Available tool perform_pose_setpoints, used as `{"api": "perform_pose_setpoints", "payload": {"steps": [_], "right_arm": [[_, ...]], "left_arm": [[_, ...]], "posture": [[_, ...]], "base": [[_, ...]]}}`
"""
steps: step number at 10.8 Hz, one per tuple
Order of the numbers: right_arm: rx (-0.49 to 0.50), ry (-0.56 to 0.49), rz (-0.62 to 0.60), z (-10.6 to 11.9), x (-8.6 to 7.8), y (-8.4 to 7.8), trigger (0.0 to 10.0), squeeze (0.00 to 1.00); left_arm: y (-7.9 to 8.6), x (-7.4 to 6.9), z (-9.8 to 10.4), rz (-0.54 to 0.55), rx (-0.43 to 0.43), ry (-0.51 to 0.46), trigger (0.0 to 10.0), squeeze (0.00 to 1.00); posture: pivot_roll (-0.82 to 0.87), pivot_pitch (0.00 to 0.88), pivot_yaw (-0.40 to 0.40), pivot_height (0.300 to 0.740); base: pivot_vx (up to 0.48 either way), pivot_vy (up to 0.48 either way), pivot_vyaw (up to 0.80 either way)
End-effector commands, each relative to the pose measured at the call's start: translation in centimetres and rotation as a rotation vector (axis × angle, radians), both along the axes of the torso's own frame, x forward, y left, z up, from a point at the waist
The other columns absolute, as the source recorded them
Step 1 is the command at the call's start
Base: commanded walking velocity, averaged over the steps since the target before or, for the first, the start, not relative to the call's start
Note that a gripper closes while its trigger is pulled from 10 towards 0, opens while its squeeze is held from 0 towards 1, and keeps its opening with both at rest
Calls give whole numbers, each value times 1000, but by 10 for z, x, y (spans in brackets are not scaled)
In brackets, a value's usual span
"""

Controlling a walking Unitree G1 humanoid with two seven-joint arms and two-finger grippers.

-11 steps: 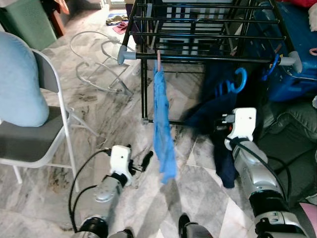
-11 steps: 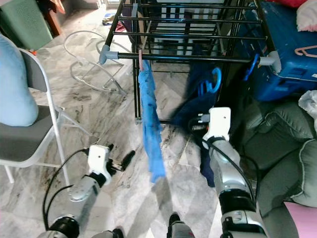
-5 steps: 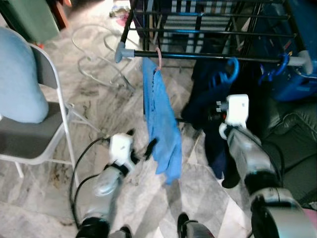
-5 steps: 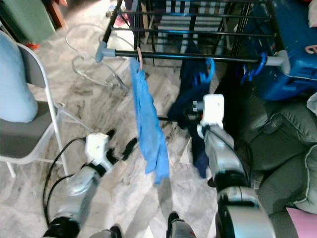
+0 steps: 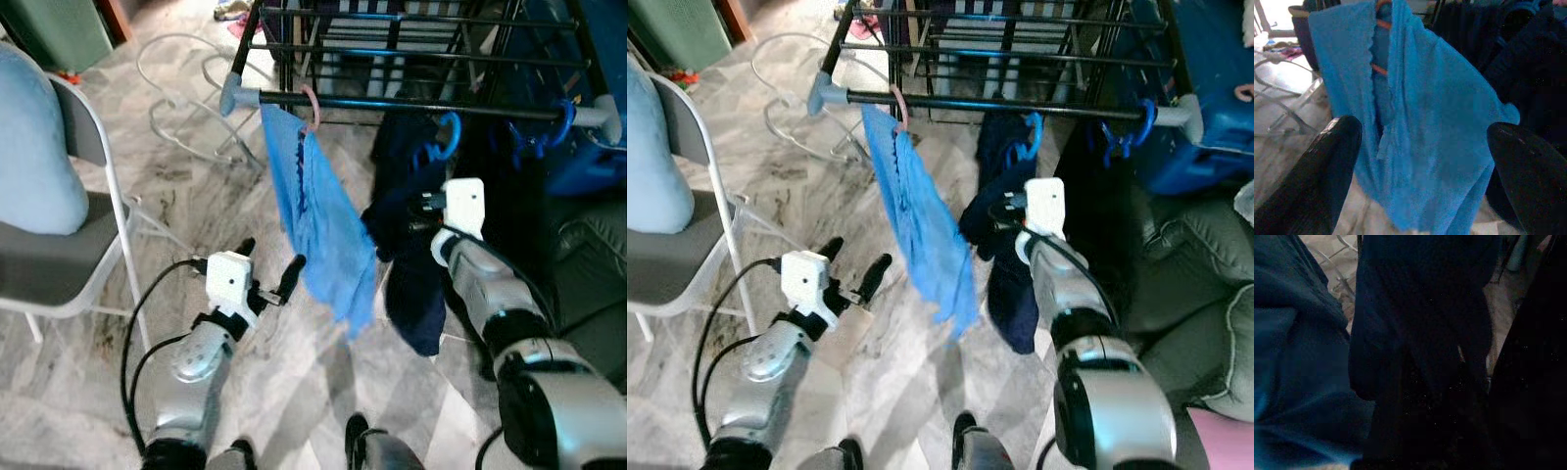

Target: Hang hanger

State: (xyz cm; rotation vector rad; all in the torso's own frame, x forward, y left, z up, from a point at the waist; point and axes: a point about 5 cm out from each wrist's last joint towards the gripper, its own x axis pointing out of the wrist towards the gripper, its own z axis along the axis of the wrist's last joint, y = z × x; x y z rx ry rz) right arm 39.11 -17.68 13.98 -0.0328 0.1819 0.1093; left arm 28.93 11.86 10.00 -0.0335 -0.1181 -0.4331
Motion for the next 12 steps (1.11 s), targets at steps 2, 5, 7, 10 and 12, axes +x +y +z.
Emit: {"api": "perform_pose_setpoints", "payload": {"steps": [2,5,7,10,12], "right_arm": [[-52,-70,49,25,12,9,10000,0],[-71,-101,44,32,14,9,10000,0],[-58,-162,31,36,12,2,10000,0],[-43,-216,-25,3,-14,-17,10000,0],[-50,-278,-81,-3,-36,-29,10000,0]], "left_arm": [[0,-4,14,5,-4,6,10000,0],[-10,-12,16,-88,15,23,10000,0],[2,-15,-4,-78,101,91,10000,0],[40,-8,-18,32,198,132,10000,0],[57,-11,-9,35,268,83,10000,0]], "posture": [[53,268,4,740],[55,264,11,740],[49,251,12,740],[20,240,33,740],[-1,256,65,740]], "base": [[0,0,0],[0,0,0],[0,0,0],[0,0,0],[0,0,0]]}}
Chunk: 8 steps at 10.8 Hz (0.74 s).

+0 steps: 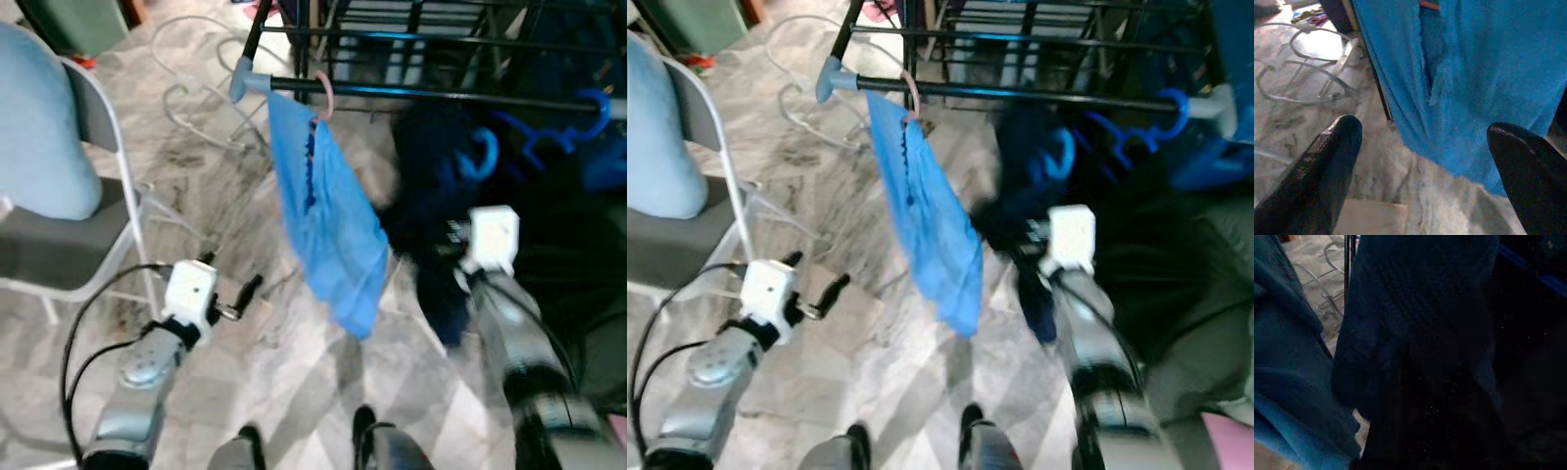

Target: Hang hanger

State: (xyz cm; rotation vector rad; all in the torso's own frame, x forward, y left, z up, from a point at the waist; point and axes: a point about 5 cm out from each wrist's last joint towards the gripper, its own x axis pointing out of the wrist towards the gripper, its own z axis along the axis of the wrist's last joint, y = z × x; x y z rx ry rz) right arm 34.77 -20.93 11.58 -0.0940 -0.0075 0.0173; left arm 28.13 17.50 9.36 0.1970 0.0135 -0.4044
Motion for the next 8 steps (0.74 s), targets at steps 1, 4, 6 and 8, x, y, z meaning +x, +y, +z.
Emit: {"api": "perform_pose_setpoints", "payload": {"steps": [1,4,6,8], "right_arm": [[-20,-108,14,25,3,5,10000,0],[-33,-143,32,48,14,7,10000,0],[-32,-148,47,50,9,12,10000,0],[-12,-141,39,43,-1,15,10000,0]], "left_arm": [[2,-7,1,-33,17,-1,10000,0],[-14,5,29,-22,-98,-76,10000,0],[-19,11,44,45,-238,-117,10000,0],[-22,8,45,48,-269,-115,10000,0]], "posture": [[-7,264,68,740],[-3,269,52,740],[7,245,41,740],[-2,231,38,740]], "base": [[0,0,0],[0,0,0],[0,0,0],[262,0,0]]}}
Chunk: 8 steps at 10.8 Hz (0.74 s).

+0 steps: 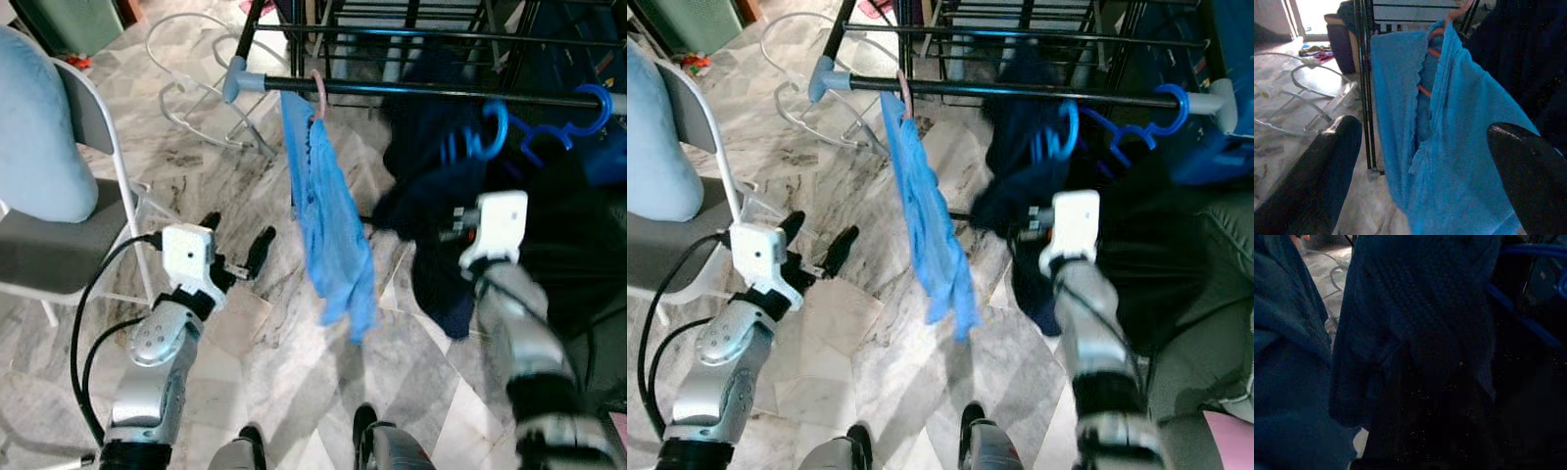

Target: Hang hanger

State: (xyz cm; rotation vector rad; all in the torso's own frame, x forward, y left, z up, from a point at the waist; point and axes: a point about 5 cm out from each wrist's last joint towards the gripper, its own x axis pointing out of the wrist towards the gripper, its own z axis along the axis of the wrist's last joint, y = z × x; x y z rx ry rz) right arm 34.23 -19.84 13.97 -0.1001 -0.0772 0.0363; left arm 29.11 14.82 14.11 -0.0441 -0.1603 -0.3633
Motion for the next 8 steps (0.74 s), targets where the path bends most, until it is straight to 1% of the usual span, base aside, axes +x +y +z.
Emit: {"api": "perform_pose_setpoints", "payload": {"steps": [1,2,3,4,6,7,8], "right_arm": [[8,-66,3,16,-2,4,10000,0],[13,-72,-2,16,-5,4,10000,0],[32,-88,-16,15,-21,9,10000,0],[44,-89,-16,9,-36,17,10000,0],[76,-74,-29,0,-57,28,10000,0],[76,-62,-33,-2,-62,30,10000,0],[67,-57,-39,-1,-64,30,10000,0]], "left_arm": [[0,-3,-4,-2,1,22,10000,0],[-1,-3,-4,-7,0,24,10000,0],[-1,-3,-4,-7,-5,29,10000,0],[-2,-3,-4,-5,-6,32,10000,0],[-6,-7,-7,-17,-11,45,10000,0],[-10,-8,-9,-30,-9,54,10000,0],[-12,-8,-10,-42,-4,58,10000,0]], "posture": [[-14,226,40,740],[-15,224,40,740],[-18,222,40,740],[-22,222,39,740],[-41,228,45,740],[-47,230,47,740],[-53,231,49,740]], "base": [[311,0,0],[307,0,0],[311,0,0],[307,0,0],[309,0,0],[270,0,0],[0,0,0]]}}
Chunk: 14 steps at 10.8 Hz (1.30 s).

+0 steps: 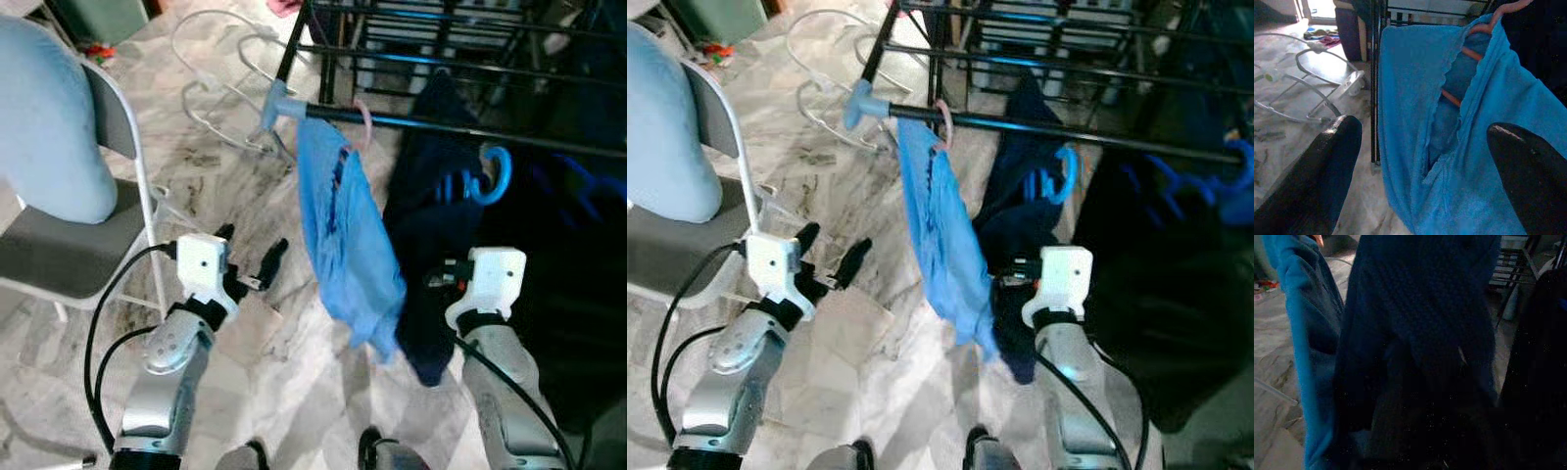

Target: Hang hanger

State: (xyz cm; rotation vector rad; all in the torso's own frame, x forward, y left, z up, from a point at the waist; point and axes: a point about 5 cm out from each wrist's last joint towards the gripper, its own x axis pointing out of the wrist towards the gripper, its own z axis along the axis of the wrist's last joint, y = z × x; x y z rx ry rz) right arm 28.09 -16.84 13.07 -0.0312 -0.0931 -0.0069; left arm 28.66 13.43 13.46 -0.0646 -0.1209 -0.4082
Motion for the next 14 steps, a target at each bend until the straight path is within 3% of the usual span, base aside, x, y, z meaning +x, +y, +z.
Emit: {"api": "perform_pose_setpoints", "payload": {"steps": [1,8,11,14], "right_arm": [[-9,-42,-13,10,-3,-3,10000,0],[15,-22,-11,9,-4,3,10000,0],[25,-16,-10,8,-5,5,10000,0],[18,-9,-5,5,-5,8,10000,0]], "left_arm": [[2,-3,-3,-3,5,15,10000,0],[-3,-5,-7,-40,7,32,10000,0],[-4,-6,-8,-46,9,41,10000,0],[-2,-10,-14,-50,15,57,10000,0]], "posture": [[-56,231,52,740],[-57,224,55,740],[-61,228,60,740],[-53,232,66,740]], "base": [[0,0,0],[276,0,0],[276,0,-435],[0,0,0]]}}
